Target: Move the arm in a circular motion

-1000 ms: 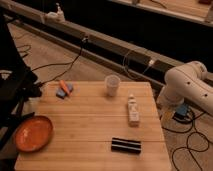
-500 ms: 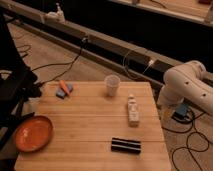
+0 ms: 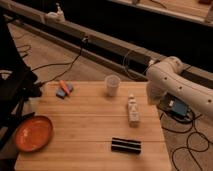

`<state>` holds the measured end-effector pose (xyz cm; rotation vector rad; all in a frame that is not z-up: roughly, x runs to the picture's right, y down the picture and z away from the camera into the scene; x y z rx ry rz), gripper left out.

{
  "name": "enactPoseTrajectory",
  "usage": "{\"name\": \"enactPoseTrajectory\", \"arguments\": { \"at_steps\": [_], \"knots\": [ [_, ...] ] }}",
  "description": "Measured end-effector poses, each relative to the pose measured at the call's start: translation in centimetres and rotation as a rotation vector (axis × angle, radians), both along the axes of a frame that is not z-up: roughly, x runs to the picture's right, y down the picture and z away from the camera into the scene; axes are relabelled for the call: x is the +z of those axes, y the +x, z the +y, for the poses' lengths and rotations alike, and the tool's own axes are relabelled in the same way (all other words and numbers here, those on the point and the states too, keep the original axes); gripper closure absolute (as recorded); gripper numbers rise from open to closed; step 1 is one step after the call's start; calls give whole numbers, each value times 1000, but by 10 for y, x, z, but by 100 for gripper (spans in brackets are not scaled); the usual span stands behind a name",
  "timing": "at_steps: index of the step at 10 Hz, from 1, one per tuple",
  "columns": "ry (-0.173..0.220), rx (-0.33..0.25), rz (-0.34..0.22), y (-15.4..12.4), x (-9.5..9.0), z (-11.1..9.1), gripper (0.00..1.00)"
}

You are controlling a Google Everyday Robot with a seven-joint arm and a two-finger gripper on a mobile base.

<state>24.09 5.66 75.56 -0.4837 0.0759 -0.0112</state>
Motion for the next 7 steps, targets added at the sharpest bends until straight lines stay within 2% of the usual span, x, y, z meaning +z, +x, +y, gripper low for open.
{"name": "enactPoseTrajectory", "arguments": {
  "at_steps": [2, 4, 5, 7],
  "knots": [
    [18, 8, -31, -29, 20, -16, 100],
    [18, -10, -116, -87, 28, -22, 100],
    [11, -26, -161, -114, 26, -18, 100],
    [-10, -102, -294, -178, 7, 2, 100]
  ]
}}
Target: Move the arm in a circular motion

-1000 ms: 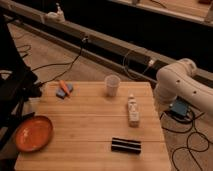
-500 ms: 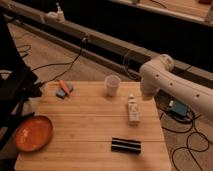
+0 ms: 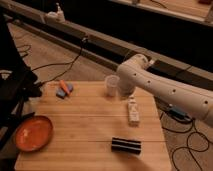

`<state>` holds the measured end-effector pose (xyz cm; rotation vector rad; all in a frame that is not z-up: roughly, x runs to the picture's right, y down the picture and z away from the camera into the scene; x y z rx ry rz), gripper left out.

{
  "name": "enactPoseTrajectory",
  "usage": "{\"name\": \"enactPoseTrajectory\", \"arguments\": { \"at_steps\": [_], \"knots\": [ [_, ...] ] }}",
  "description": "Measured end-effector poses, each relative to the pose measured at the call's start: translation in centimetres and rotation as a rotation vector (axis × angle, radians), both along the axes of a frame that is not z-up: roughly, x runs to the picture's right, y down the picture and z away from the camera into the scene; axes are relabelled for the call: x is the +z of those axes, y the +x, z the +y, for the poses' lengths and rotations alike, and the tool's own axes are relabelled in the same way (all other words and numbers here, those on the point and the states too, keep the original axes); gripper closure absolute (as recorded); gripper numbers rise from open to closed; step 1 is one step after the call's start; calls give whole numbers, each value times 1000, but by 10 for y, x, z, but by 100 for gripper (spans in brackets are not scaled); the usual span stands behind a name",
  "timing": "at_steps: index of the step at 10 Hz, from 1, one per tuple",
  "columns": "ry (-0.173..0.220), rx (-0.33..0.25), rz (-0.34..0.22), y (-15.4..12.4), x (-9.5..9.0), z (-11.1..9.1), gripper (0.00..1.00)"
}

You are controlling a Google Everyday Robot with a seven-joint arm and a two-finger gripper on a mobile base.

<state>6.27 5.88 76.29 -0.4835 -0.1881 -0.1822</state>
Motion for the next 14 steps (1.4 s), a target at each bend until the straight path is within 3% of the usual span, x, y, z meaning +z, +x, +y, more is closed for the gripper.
{"name": "enactPoseTrajectory", "arguments": {
  "at_steps": [1, 3, 4, 6, 8, 10, 12, 14],
  "knots": [
    [-13, -53, -76, -31, -16, 17, 100],
    [-39, -132, -160, -54, -43, 49, 100],
    [-54, -172, -187, -51, -60, 71, 100],
    [-83, -200, -176, -23, -79, 102, 100],
    [-129, -183, -104, 28, -87, 124, 100],
    [-176, -128, 4, 89, -83, 128, 100],
    [-193, -88, 124, 136, -60, 108, 100],
    [-172, -70, 211, 147, -22, 61, 100]
  ]
}}
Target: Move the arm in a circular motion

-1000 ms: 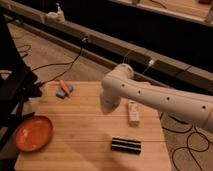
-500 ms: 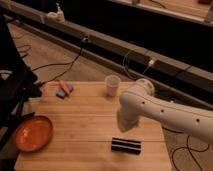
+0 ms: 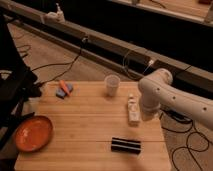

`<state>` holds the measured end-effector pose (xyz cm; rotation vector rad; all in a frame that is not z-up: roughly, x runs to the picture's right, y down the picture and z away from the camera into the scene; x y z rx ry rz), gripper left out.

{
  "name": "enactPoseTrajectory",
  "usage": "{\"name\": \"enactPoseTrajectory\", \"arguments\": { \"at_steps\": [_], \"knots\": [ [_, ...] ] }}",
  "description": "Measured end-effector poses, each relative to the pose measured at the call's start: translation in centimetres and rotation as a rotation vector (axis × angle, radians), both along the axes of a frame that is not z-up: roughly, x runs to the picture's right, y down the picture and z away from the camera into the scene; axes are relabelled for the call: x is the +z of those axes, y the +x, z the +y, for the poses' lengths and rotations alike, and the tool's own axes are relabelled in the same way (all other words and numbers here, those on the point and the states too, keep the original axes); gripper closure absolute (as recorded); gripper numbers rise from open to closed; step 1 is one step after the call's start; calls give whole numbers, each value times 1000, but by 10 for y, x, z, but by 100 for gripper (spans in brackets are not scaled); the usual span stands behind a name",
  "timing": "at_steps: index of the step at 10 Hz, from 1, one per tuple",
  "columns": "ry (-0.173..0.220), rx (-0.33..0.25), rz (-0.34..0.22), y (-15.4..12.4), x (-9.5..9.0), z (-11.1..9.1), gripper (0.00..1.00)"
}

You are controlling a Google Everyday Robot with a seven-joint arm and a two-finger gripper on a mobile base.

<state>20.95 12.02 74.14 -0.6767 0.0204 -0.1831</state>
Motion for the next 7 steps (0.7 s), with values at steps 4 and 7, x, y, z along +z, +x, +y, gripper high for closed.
{"name": "enactPoseTrajectory", "arguments": {
  "at_steps": [4, 7],
  "knots": [
    [43, -11, 23, -44, 50, -64, 100],
    [49, -49, -68, -114, 56, -76, 100]
  ]
}}
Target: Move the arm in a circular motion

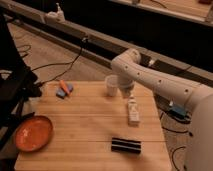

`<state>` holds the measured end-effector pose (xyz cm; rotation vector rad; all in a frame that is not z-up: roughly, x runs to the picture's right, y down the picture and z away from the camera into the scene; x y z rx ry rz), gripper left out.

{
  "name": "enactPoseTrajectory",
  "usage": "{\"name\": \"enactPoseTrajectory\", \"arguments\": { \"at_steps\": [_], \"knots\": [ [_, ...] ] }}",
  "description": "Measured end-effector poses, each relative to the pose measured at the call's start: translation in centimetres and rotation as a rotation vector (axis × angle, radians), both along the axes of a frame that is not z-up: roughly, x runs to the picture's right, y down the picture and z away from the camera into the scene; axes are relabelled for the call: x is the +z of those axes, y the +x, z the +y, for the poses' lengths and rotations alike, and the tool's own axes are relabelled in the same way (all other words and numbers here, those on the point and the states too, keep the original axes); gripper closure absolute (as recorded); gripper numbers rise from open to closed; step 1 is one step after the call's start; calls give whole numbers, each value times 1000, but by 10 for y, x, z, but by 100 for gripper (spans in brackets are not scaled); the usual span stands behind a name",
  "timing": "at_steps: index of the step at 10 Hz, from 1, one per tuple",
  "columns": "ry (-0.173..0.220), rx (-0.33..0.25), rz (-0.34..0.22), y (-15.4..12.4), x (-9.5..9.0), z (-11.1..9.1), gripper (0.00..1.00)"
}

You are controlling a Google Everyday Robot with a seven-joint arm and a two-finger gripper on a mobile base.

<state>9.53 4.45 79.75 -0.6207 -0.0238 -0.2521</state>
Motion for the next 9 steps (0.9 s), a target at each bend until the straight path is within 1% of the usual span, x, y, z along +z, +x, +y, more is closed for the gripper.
{"name": "enactPoseTrajectory", "arguments": {
  "at_steps": [1, 2, 3, 4, 5, 6, 7, 8, 9],
  "knots": [
    [-6, -31, -58, -29, -9, 8, 100],
    [-12, -74, -116, -54, -23, 20, 100],
    [-21, -133, -183, -77, -44, 39, 100],
    [-32, -183, -238, -90, -66, 59, 100],
    [-49, -237, -299, -99, -94, 85, 100],
    [-60, -265, -339, -102, -114, 103, 100],
    [-69, -275, -356, -100, -127, 115, 100],
    [-76, -266, -354, -87, -137, 124, 100],
    [-80, -240, -321, -62, -143, 129, 100]
  ]
}}
